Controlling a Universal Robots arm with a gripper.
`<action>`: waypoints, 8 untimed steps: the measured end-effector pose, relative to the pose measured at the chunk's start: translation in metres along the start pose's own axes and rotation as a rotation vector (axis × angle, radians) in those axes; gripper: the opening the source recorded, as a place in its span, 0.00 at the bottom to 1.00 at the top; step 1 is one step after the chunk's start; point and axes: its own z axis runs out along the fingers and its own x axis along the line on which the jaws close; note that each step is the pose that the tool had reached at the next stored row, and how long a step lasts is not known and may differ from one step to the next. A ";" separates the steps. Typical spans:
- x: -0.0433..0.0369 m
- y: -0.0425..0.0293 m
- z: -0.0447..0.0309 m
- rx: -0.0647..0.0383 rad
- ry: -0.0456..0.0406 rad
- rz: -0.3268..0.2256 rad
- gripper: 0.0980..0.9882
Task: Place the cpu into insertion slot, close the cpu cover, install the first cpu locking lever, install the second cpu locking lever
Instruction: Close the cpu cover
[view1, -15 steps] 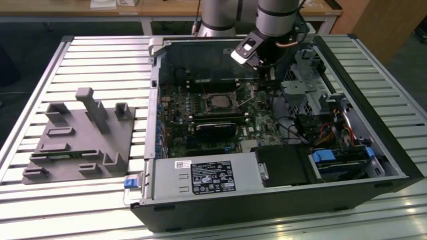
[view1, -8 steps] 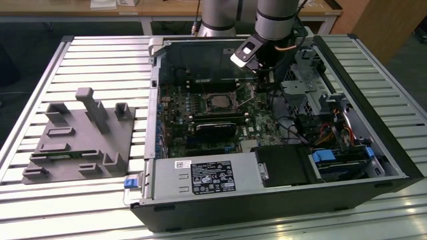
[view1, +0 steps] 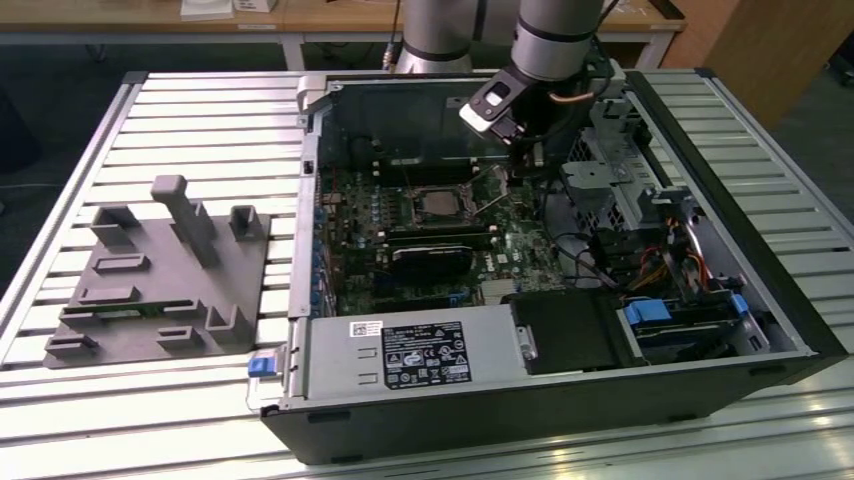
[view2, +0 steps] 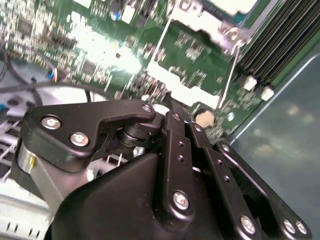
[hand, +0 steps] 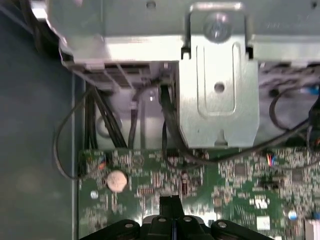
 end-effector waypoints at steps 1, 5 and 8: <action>0.0000 0.0002 0.0002 0.018 -0.0013 0.000 0.01; 0.0000 0.0008 0.0010 0.087 -0.0082 0.001 0.01; 0.0000 0.0009 0.0011 0.106 -0.0101 0.001 0.01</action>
